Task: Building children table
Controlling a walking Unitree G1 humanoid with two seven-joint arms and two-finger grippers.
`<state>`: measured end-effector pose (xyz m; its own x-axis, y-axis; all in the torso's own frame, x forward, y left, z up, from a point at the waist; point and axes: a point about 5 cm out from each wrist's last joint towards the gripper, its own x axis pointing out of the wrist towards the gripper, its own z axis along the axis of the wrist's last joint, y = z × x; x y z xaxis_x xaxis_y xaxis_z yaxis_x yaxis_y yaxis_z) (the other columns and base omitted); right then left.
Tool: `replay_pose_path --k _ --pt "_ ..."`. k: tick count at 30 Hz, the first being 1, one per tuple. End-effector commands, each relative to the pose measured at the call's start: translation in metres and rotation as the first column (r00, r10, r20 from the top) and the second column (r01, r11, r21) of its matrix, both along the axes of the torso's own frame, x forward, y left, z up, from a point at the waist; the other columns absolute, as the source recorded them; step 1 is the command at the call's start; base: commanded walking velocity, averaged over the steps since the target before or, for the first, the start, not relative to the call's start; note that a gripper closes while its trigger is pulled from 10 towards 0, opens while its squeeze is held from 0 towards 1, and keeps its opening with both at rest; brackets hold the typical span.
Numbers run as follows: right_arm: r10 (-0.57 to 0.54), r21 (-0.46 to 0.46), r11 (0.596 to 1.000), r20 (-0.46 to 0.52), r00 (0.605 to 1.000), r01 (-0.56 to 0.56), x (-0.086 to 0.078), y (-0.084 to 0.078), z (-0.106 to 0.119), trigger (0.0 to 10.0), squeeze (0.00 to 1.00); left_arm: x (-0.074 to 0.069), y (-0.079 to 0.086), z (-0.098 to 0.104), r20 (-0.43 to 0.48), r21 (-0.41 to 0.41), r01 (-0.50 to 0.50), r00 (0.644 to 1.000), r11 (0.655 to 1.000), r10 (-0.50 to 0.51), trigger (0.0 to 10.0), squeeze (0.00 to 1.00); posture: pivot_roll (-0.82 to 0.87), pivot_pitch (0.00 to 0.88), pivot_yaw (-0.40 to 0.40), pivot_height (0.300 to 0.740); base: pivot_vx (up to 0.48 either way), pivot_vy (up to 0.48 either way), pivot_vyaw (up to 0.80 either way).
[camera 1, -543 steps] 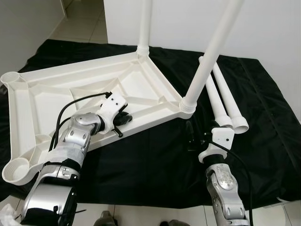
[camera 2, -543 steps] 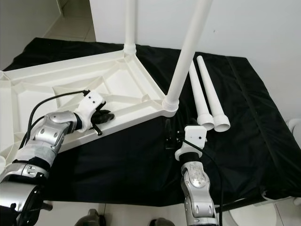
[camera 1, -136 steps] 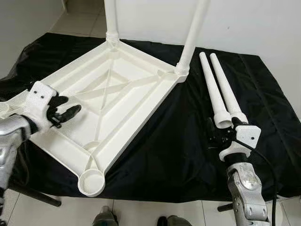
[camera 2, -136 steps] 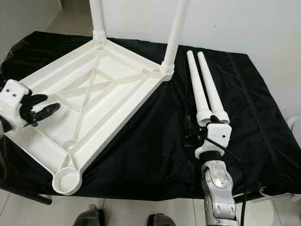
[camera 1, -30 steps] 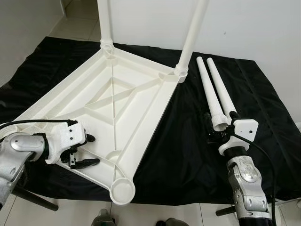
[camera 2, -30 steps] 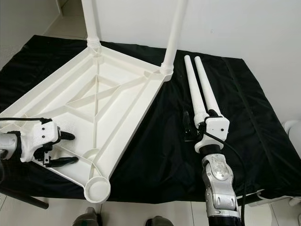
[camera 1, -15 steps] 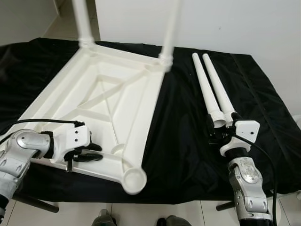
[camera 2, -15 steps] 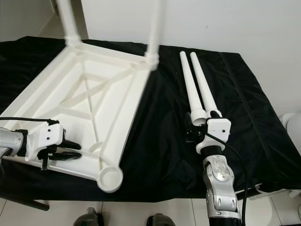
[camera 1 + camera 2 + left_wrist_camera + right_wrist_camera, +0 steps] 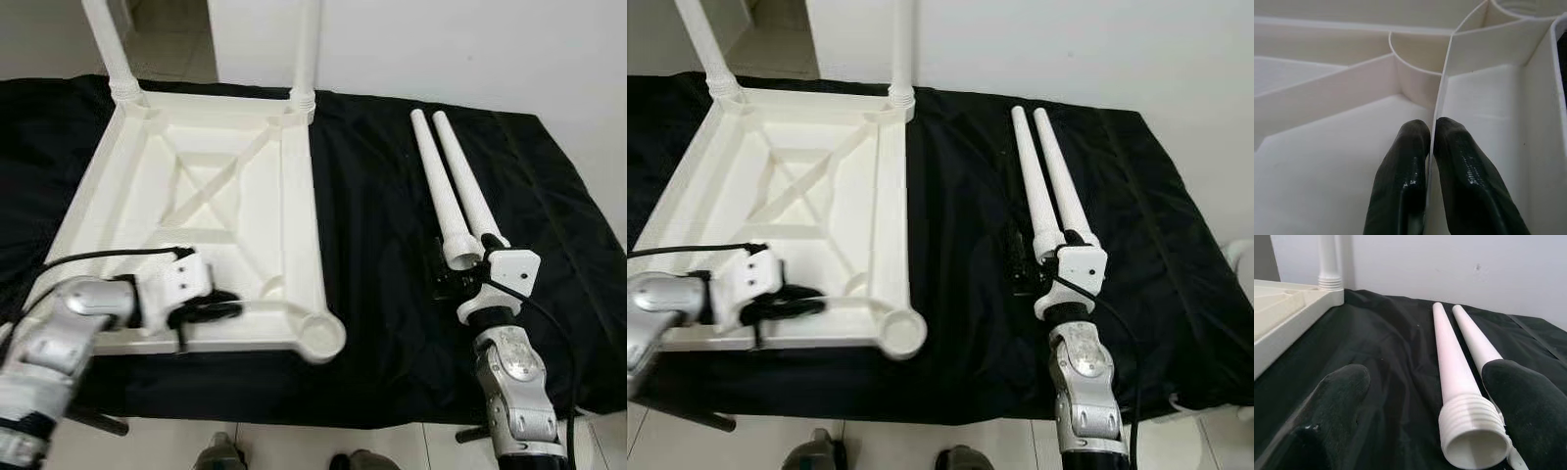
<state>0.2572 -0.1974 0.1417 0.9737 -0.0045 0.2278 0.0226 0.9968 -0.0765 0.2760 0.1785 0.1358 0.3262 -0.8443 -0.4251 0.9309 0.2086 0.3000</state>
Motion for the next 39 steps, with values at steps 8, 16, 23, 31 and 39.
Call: replay_pose_path --k 8,16,23,31,39 --pt "-0.017 0.013 1.0 -0.003 1.0 0.017 -0.001 0.0 -0.002 10.0 0.0 0.003 -0.021 0.011 0.062 -0.108 -0.023 0.998 0.994 0.029 10.0 1.0 0.07 0.089 -0.05 0.74 0.0 0.0 0.0" --pt "-0.037 0.039 0.999 0.009 0.999 0.036 0.001 0.001 -0.001 10.0 0.0 0.006 -0.025 0.024 0.036 -0.26 -0.09 0.994 0.961 0.103 10.0 0.0 0.08 0.087 -0.04 0.74 0.0 0.0 0.0" --pt "-0.073 0.063 0.995 0.006 0.997 0.073 0.007 0.001 -0.001 10.0 0.0 0.012 -0.031 0.041 0.009 -0.411 -0.173 0.981 0.895 0.194 10.0 0.0 0.09 0.08 -0.039 0.74 0.0 0.0 0.0" --pt "-0.15 0.076 0.986 -0.025 0.988 0.152 0.014 -0.004 -0.004 10.0 0.0 0.012 -0.044 0.047 -0.038 -0.531 -0.25 0.962 0.809 0.272 10.0 0.0 0.08 0.055 -0.034 0.74 0.0 0.0 0.0" --pt "-0.181 0.078 0.98 -0.027 0.983 0.183 0.011 -0.005 -0.006 10.0 0.0 -0.001 -0.062 0.044 -0.143 -0.639 -0.352 0.928 0.684 0.344 10.0 0.0 0.07 0.009 -0.04 0.74 0.0 0.0 0.0"
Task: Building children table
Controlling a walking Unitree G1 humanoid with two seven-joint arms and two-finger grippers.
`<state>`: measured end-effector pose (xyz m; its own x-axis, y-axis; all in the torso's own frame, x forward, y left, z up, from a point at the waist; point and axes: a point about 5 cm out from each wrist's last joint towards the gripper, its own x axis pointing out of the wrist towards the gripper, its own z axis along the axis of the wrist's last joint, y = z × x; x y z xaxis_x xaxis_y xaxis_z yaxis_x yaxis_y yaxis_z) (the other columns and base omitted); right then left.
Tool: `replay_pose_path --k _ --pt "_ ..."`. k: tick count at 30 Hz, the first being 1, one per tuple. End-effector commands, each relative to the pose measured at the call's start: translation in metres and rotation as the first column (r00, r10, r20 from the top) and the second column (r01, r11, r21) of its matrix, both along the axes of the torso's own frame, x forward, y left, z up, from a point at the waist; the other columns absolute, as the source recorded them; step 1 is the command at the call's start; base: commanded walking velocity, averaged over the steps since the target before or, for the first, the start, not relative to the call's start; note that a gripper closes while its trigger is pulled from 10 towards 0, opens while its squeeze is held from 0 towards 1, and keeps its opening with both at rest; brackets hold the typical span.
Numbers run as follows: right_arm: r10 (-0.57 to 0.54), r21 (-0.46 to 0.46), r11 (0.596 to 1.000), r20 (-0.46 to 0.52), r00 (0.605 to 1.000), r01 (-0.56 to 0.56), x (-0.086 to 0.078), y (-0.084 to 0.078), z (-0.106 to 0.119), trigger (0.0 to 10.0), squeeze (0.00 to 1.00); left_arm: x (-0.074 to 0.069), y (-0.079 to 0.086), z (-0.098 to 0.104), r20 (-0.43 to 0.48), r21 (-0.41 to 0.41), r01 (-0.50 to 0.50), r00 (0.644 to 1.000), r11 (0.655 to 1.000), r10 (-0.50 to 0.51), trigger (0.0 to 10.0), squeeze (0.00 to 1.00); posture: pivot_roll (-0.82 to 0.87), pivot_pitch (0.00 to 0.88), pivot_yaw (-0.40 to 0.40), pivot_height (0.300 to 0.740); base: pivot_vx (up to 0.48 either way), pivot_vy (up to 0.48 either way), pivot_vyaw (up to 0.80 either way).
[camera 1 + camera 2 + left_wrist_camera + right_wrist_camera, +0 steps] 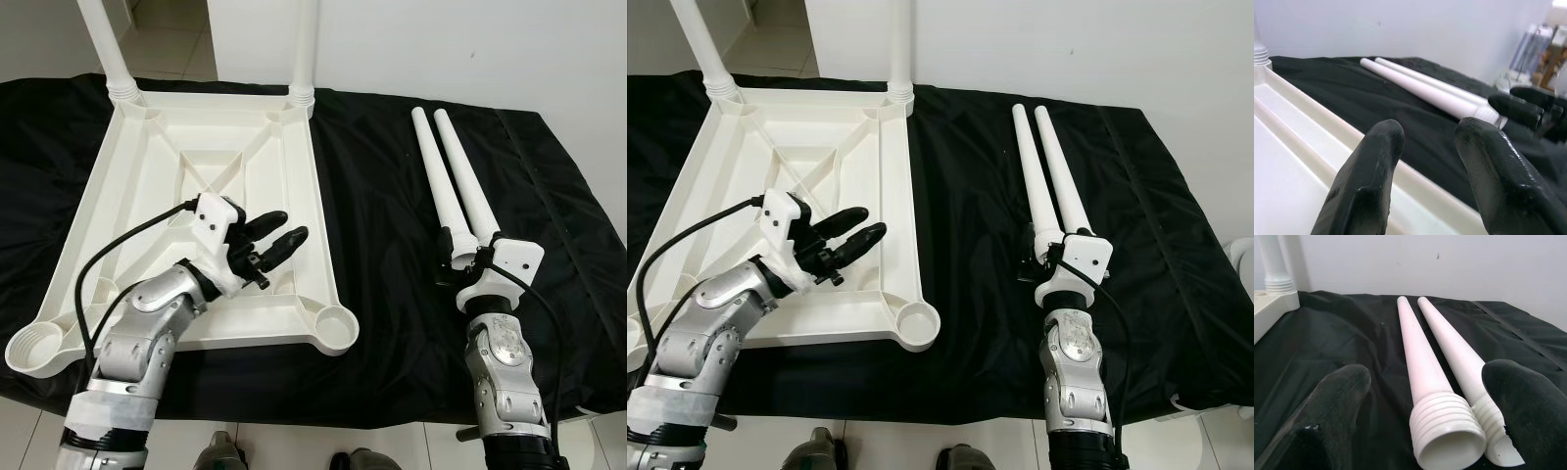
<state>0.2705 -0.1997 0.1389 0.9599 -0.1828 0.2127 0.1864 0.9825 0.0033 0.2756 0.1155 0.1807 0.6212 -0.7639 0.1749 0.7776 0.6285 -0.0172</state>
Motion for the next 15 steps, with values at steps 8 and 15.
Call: replay_pose_path --k 8,15 --pt "-0.026 -0.007 1.0 -0.013 1.0 0.026 -0.002 -0.004 -0.005 10.0 0.0 -0.02 -0.019 0.003 0.038 0.003 0.042 0.998 0.999 -0.042 10.0 0.0 0.06 0.0 -0.043 0.74 0.0 0.0 0.0" --pt "-0.031 -0.003 1.0 -0.014 0.999 0.031 0.0 -0.006 -0.004 10.0 0.0 -0.008 -0.046 0.0 0.051 0.105 -0.122 0.992 0.987 0.117 10.0 0.0 0.06 0.0 -0.06 0.74 0.0 0.0 0.0"
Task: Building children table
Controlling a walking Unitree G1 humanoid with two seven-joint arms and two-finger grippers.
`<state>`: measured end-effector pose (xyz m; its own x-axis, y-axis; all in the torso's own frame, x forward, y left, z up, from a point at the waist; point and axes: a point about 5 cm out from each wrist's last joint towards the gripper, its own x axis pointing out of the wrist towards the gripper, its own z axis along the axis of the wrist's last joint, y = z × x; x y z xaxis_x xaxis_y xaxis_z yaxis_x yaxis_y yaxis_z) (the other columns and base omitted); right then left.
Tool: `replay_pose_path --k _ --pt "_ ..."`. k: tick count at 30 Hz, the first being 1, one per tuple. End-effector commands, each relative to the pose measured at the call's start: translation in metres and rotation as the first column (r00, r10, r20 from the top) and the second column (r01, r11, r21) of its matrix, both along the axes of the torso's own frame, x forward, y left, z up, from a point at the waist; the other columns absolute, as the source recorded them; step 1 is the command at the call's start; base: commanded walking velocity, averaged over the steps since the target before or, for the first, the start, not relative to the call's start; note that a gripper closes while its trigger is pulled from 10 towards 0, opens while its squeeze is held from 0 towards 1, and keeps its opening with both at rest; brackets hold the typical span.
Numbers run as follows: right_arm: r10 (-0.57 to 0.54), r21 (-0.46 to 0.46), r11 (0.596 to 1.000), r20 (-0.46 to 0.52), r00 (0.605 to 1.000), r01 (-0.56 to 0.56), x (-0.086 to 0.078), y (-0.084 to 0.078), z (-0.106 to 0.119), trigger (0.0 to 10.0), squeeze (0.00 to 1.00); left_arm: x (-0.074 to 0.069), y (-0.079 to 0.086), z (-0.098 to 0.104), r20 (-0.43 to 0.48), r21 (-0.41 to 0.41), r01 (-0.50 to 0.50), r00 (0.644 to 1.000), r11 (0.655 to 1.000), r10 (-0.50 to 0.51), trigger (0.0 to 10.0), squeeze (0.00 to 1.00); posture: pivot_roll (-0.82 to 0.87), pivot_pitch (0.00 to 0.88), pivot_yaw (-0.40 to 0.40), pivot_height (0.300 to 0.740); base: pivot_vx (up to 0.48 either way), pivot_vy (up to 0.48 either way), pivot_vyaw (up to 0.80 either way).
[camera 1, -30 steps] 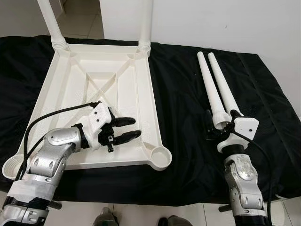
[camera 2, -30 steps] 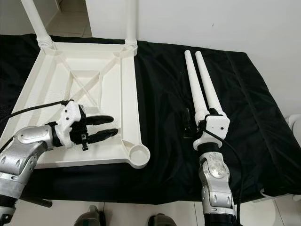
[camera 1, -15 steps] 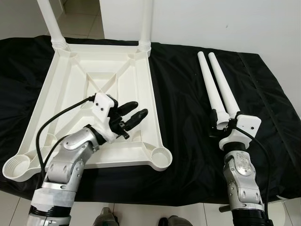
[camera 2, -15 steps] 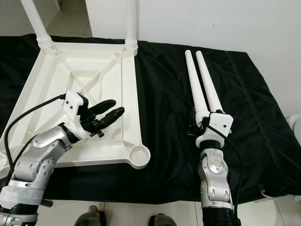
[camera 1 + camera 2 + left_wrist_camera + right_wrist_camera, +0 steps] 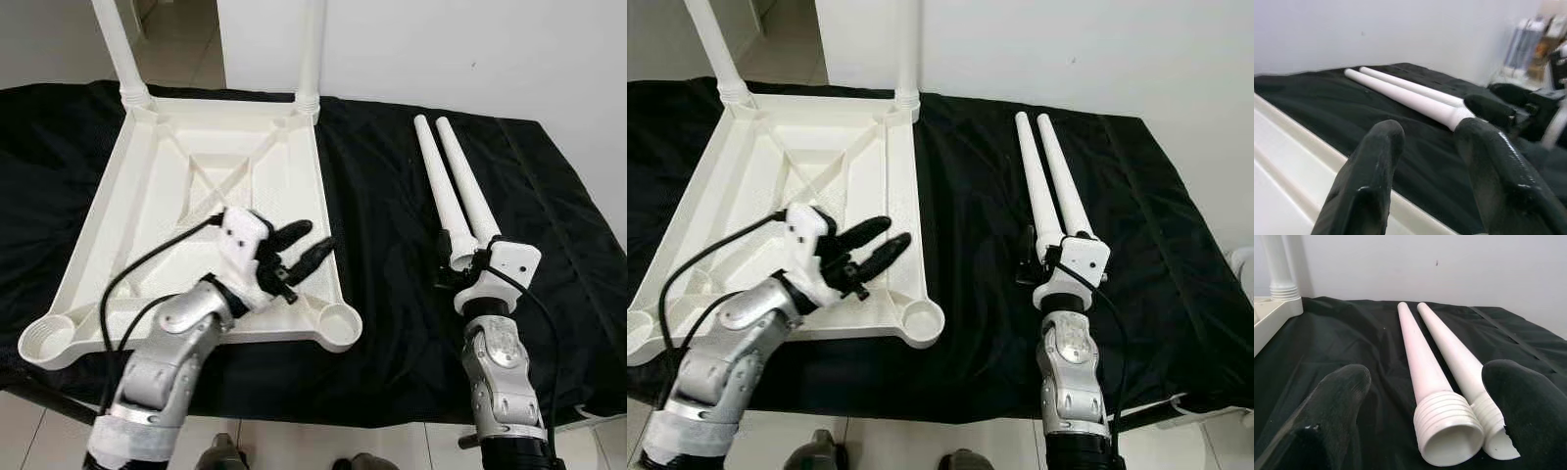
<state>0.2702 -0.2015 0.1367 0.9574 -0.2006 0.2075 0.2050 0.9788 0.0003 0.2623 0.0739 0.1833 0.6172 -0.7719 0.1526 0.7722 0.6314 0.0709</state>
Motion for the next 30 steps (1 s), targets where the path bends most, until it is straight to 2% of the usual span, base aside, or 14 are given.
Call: replay_pose_path --k 1,4,6,7,14,15,19,20,21,22,24,25,30 --pt "-0.013 -0.001 1.0 -0.008 1.0 0.013 0.001 -0.005 -0.001 10.0 0.0 0.008 -0.008 -0.003 -0.01 0.046 -0.127 0.992 0.991 0.128 10.0 0.0 0.06 0.0 -0.06 0.74 0.0 0.0 0.0" --pt "-0.028 -0.02 0.999 -0.013 1.0 0.027 0.004 -0.007 0.0 10.0 0.0 0.015 -0.013 -0.003 -0.045 0.025 -0.157 0.986 0.987 0.158 10.0 0.0 0.06 0.0 -0.063 0.74 0.0 0.0 0.0" --pt "-0.028 -0.02 0.999 -0.013 1.0 0.027 0.004 -0.007 0.0 10.0 0.0 0.015 -0.013 -0.003 -0.045 0.025 -0.157 0.986 0.987 0.158 10.0 0.0 0.06 0.0 -0.063 0.74 0.0 0.0 0.0" --pt "-0.04 -0.025 0.999 -0.015 0.999 0.039 0.007 -0.01 0.002 10.0 0.0 0.021 -0.015 -0.003 -0.073 0.005 -0.17 0.983 0.985 0.17 10.0 0.0 0.05 0.0 -0.066 0.74 0.0 0.0 0.0" --pt "-0.089 -0.054 0.995 -0.02 0.996 0.088 0.021 -0.026 0.009 10.0 0.0 0.043 -0.024 0.004 -0.033 0.026 -0.265 0.963 0.964 0.266 10.0 0.0 0.06 0.016 -0.079 0.74 0.0 0.0 0.0" --pt "-0.089 -0.058 0.994 -0.017 0.996 0.088 0.023 -0.028 0.011 10.0 0.0 0.048 -0.026 0.006 -0.053 -0.004 -0.294 0.955 0.956 0.293 10.0 0.0 0.07 0.004 -0.086 0.74 0.0 0.0 0.0" --pt "-0.083 -0.065 0.995 -0.011 0.996 0.082 0.025 -0.029 0.013 10.0 0.0 0.052 -0.028 0.008 -0.063 -0.02 -0.315 0.948 0.949 0.313 10.0 0.0 0.07 0.004 -0.086 0.74 0.0 0.0 0.0" --pt "-0.073 -0.073 0.995 -0.004 0.997 0.072 0.028 -0.028 0.014 10.0 0.0 0.058 -0.029 0.011 -0.054 -0.03 -0.334 0.942 0.942 0.333 10.0 0.0 0.07 0.0 -0.085 0.74 0.0 0.0 0.0" --pt "-0.061 -0.078 0.995 0.005 0.998 0.061 0.031 -0.027 0.016 10.0 0.0 0.064 -0.028 0.015 -0.034 -0.035 -0.357 0.934 0.934 0.356 10.0 0.0 0.07 0.0 -0.083 0.74 0.0 0.0 0.0" --pt "-0.061 -0.078 0.995 0.005 0.998 0.061 0.031 -0.027 0.016 10.0 0.0 0.064 -0.028 0.015 -0.034 -0.035 -0.357 0.934 0.934 0.356 10.0 0.0 0.07 0.0 -0.083 0.74 0.0 0.0 0.0" --pt "-0.046 -0.084 0.995 0.024 0.999 0.048 0.036 -0.023 0.021 10.0 0.0 0.076 -0.025 0.023 0.004 -0.056 -0.371 0.928 0.927 0.372 10.0 0.0 0.05 0.0 -0.065 0.74 0.0 0.0 0.0" --pt "-0.044 -0.09 0.995 0.027 0.999 0.046 0.036 -0.021 0.021 10.0 0.0 0.083 -0.021 0.024 0.001 -0.059 -0.391 0.92 0.919 0.392 10.0 0.0 0.04 0.0 -0.056 0.74 0.0 0.0 0.0" --pt "-0.032 -0.126 0.991 0.022 0.999 0.035 0.036 -0.018 0.018 10.0 0.0 0.095 -0.011 0.019 -0.002 -0.062 -0.434 0.901 0.899 0.435 10.0 0.0 0.01 0.0 -0.016 0.74 0.0 0.0 0.0"
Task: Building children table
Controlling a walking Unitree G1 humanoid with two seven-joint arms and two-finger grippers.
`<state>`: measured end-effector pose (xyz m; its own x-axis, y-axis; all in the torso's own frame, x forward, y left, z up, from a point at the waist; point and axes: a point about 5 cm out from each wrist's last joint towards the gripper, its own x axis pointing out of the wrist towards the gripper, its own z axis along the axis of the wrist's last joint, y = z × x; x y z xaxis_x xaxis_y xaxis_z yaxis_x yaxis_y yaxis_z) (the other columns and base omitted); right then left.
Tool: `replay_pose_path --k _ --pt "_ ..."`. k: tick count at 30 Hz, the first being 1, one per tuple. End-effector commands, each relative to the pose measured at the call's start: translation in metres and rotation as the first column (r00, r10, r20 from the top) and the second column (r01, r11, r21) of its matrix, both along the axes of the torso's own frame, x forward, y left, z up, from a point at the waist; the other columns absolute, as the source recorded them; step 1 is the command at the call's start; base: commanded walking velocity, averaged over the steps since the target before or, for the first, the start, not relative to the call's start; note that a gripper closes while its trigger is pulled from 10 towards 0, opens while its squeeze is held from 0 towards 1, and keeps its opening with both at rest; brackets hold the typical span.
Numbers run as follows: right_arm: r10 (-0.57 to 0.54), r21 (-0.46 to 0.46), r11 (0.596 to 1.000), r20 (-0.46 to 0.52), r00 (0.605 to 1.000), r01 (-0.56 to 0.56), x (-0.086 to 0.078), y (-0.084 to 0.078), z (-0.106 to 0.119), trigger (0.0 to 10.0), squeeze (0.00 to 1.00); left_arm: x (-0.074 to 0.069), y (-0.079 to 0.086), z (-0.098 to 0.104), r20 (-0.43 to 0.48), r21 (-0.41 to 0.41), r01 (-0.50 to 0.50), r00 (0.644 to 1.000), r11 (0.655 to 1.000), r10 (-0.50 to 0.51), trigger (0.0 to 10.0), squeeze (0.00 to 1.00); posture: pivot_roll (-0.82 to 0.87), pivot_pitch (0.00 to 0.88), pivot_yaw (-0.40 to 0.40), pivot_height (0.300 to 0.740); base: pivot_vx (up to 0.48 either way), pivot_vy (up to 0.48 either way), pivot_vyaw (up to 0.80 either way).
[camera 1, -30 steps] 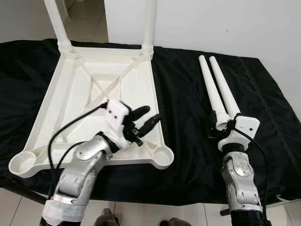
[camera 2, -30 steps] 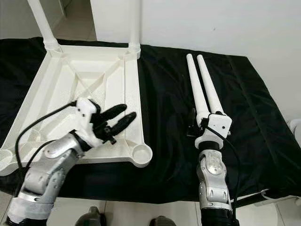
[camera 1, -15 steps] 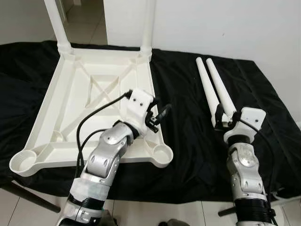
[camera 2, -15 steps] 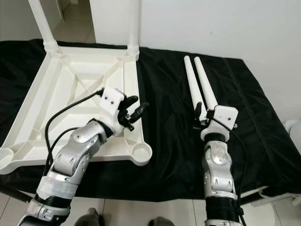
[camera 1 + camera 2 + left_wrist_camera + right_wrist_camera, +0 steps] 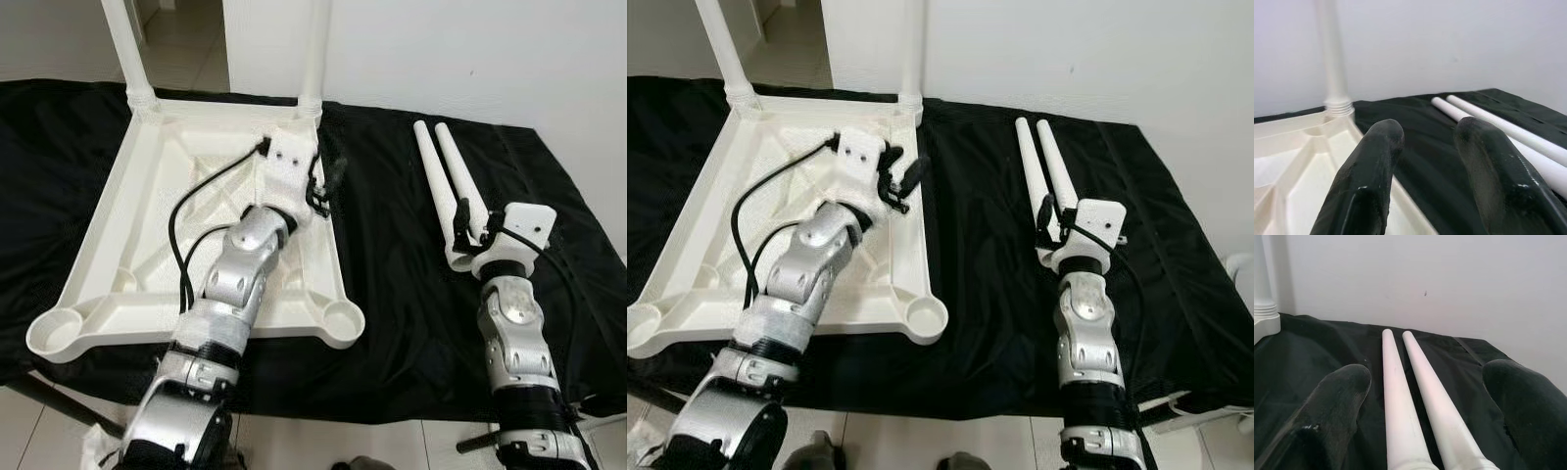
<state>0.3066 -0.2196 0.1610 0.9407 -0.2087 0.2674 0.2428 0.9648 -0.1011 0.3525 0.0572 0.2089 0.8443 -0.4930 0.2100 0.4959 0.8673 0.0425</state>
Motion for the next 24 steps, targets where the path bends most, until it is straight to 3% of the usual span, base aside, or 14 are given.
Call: replay_pose_path --k 1,6,11,20,21,24 --pt "0.002 -0.014 1.0 -0.019 1.0 -0.002 -0.001 0.0 -0.006 10.0 0.0 0.005 0.005 -0.006 -0.016 -0.005 -0.087 0.996 0.996 0.086 10.0 0.0 0.01 0.0 -0.016 0.74 0.0 0.0 0.0" --pt "-0.003 -0.006 1.0 -0.02 1.0 0.003 0.003 -0.003 -0.007 10.0 0.0 0.017 0.015 -0.012 -0.01 0.042 -0.142 0.99 0.989 0.143 10.0 0.0 -0.02 0.0 0.015 0.74 0.0 0.0 0.0" --pt "-0.007 -0.013 1.0 -0.015 1.0 0.007 0.004 -0.005 -0.006 10.0 0.0 0.02 0.021 -0.015 0.001 0.058 -0.146 0.989 0.988 0.146 10.0 0.0 -0.02 0.0 0.026 0.74 0.0 0.0 0.0" --pt "-0.008 0.008 1.0 -0.01 1.0 0.008 0.006 -0.009 -0.005 10.0 0.0 0.015 0.013 -0.012 0.037 0.032 -0.018 0.999 0.999 0.017 10.0 0.0 -0.02 0.0 0.016 0.74 0.0 0.0 0.0" --pt "-0.001 0.02 1.0 -0.007 1.0 0.001 0.006 -0.01 -0.003 10.0 1.0 0.012 0.009 -0.014 0.04 0.039 0.015 0.999 0.999 -0.017 10.0 0.0 -0.02 0.0 0.014 0.74 0.0 0.0 0.0" --pt "0.022 0.034 0.999 0.0 1.0 -0.022 0.006 -0.01 0.002 10.0 1.0 0.005 0.003 -0.014 0.058 0.06 0.066 0.996 0.996 -0.07 10.0 0.0 -0.01 0.035 0.004 0.74 0.0 0.0 0.0"
